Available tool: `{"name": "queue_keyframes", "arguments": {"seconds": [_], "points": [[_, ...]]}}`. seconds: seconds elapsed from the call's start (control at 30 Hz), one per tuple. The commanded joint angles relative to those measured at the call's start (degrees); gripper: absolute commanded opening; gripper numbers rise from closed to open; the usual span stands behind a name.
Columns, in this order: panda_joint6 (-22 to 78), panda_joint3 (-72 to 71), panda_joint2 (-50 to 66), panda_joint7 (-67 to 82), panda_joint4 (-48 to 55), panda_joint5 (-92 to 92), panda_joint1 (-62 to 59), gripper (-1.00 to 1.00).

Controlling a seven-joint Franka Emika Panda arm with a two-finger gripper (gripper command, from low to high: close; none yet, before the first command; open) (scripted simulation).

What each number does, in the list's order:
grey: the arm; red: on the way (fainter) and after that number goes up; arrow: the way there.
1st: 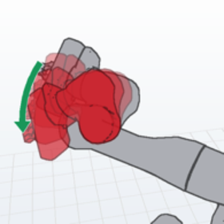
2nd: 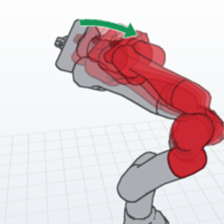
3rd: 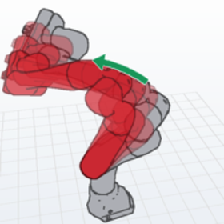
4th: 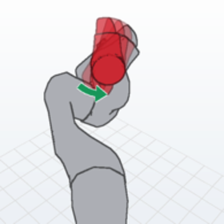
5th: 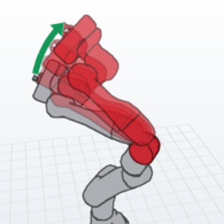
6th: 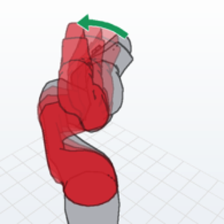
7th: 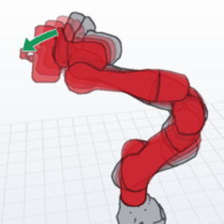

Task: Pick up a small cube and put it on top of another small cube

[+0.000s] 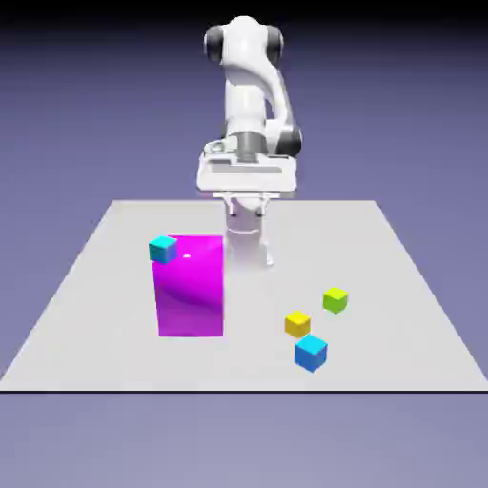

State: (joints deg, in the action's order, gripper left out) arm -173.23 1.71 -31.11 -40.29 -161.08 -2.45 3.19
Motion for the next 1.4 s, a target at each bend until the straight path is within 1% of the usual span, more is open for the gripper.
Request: {"name": "queue_keyframes", "arguments": {"seconds": [0.0,1.37], "points": [[0.65,1.42,1.29,1.80,-0.06,-2.04,2.08,0.00],[27.19,59.40,54.00,75.44,-2.68,-85.39,87.21,0.00]]}}
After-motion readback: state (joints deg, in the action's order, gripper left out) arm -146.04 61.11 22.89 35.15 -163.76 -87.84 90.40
